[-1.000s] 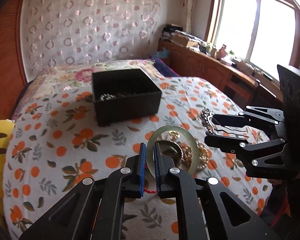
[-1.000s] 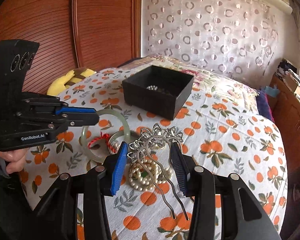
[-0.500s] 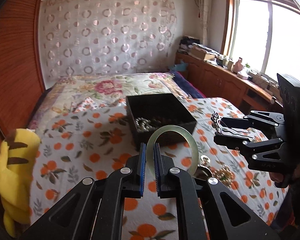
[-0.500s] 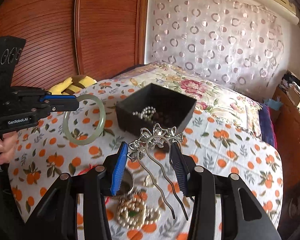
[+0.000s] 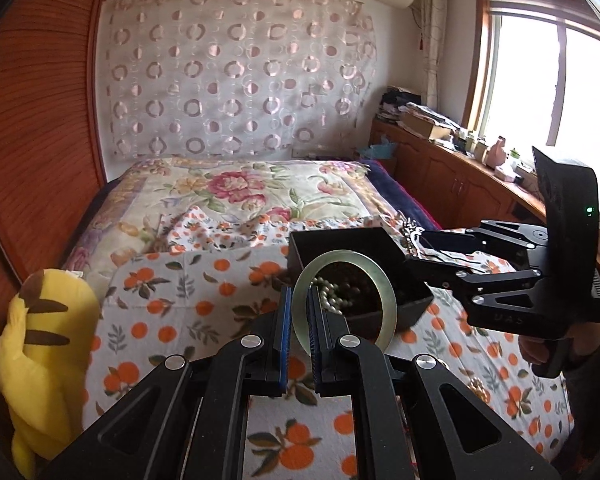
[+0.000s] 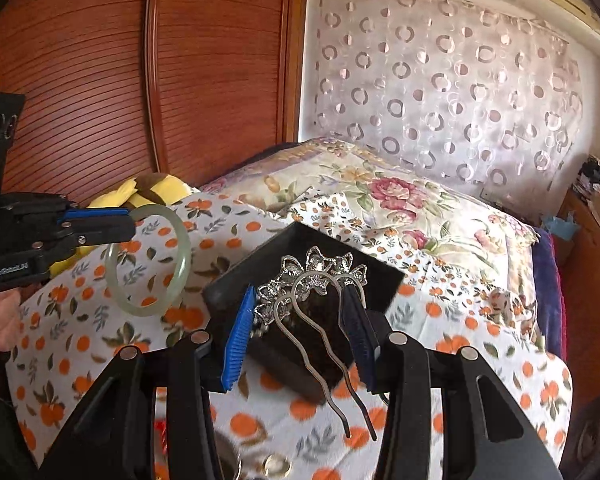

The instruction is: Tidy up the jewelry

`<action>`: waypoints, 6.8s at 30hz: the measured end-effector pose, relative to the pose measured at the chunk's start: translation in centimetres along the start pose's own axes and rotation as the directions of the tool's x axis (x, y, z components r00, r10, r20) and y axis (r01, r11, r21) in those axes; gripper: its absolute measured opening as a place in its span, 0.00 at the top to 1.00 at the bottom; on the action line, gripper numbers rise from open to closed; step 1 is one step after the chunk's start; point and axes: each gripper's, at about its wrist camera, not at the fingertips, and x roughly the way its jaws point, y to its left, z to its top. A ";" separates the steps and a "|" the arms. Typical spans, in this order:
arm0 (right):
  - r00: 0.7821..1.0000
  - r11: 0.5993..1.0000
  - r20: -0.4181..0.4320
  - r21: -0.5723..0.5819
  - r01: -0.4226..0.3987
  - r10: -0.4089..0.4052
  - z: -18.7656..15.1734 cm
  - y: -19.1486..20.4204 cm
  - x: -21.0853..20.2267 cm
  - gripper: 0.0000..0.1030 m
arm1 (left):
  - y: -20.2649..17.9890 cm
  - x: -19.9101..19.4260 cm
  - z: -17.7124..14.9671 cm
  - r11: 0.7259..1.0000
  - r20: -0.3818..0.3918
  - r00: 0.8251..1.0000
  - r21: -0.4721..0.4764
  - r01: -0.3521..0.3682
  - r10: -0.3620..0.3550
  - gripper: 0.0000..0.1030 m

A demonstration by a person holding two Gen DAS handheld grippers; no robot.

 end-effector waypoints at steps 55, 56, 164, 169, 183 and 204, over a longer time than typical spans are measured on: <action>0.995 0.980 -0.053 0.175 0.091 -0.083 -5.7 -7.8 0.8 0.40 | -3.8 11.5 2.7 0.996 -0.147 0.989 0.083 0.036 -0.024 0.91; 0.995 0.980 -0.050 0.173 0.093 -0.086 -5.6 -7.7 0.6 0.40 | -3.8 11.2 2.7 0.996 -0.144 0.989 0.085 0.035 -0.023 0.90; 0.985 0.999 -0.173 0.027 -0.023 0.027 -10.8 5.4 -1.5 0.95 | -3.7 -3.6 -9.1 0.995 -0.102 0.990 0.019 0.096 -0.093 0.97; 0.990 0.999 -0.139 0.038 0.002 0.003 -10.0 4.7 -2.6 0.95 | -3.7 -3.4 -8.9 0.995 -0.093 0.992 0.025 0.092 -0.089 0.97; 0.998 0.998 -0.060 0.041 0.039 -0.037 -5.7 0.4 -3.9 0.95 | -3.6 -0.8 -4.1 0.994 -0.056 0.993 0.040 0.103 -0.101 0.97; 0.998 0.994 -0.044 0.094 0.048 -0.044 -2.0 -5.2 2.5 0.94 | -3.3 3.2 1.1 0.994 -0.054 0.996 0.079 0.069 -0.065 0.97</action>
